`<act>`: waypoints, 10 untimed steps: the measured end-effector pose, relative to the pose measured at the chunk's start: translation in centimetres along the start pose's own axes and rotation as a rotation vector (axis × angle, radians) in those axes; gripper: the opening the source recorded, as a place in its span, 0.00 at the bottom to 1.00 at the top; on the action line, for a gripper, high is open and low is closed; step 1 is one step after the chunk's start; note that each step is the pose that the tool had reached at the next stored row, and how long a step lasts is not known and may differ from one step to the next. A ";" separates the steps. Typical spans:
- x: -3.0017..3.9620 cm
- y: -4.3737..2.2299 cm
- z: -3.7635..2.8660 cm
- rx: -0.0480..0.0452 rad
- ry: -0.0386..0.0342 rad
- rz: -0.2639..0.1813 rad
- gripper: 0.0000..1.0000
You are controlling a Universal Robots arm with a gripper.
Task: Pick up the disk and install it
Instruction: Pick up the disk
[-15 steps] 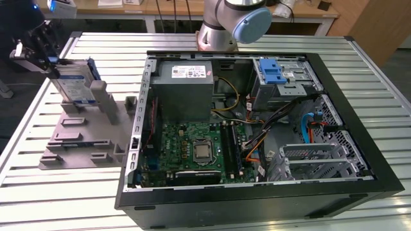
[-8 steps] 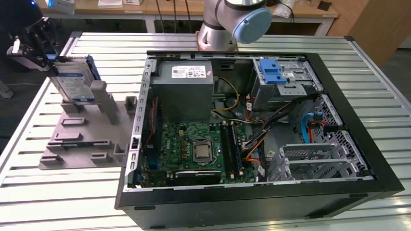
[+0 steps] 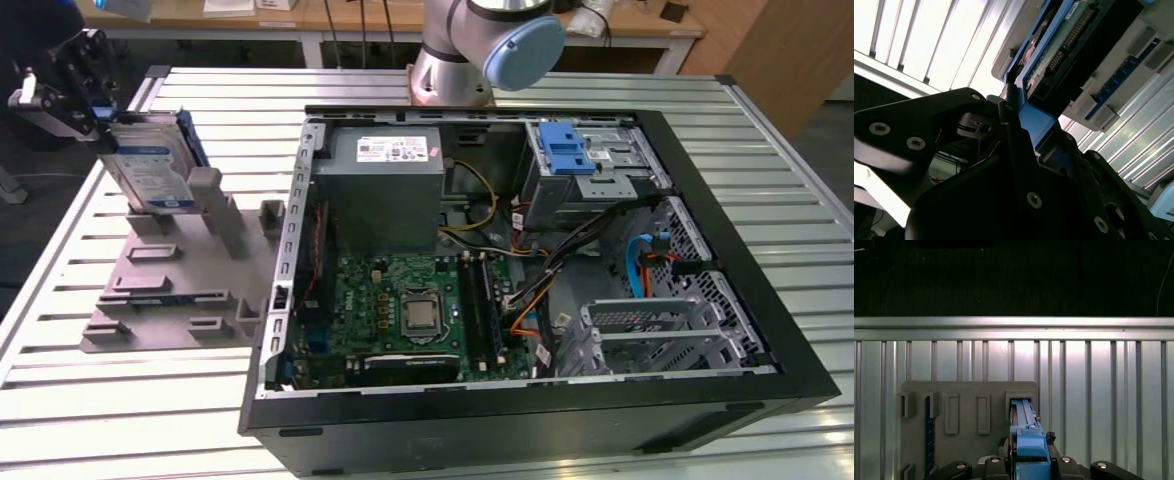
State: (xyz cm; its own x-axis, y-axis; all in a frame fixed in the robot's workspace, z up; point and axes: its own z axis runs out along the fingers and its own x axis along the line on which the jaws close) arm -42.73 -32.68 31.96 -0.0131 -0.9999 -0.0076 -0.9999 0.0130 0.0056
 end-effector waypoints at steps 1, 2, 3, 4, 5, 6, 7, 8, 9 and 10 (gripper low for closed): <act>0.00 0.00 -0.05 0.0000 0.0000 0.000 0.37; 0.00 0.00 -0.06 0.0002 -0.0001 0.000 0.37; 0.00 0.00 -0.06 0.0004 -0.0002 0.000 0.37; 0.00 0.00 -0.08 0.0000 0.0000 0.000 0.37; 0.00 0.00 -0.08 0.0000 0.0000 0.000 0.37; 0.00 0.00 -0.09 0.0000 0.0002 0.000 0.37; 0.00 0.00 -0.09 0.0000 0.0003 0.000 0.37; 0.00 0.00 -0.09 0.0000 0.0003 0.000 0.37; 0.00 0.00 -0.08 0.0001 0.0003 0.000 0.37; 0.00 0.00 -0.08 0.0000 0.0003 0.000 0.37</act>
State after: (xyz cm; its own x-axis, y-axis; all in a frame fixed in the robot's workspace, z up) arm -42.73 -32.68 32.05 -0.0131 -0.9999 -0.0073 -0.9999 0.0130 0.0056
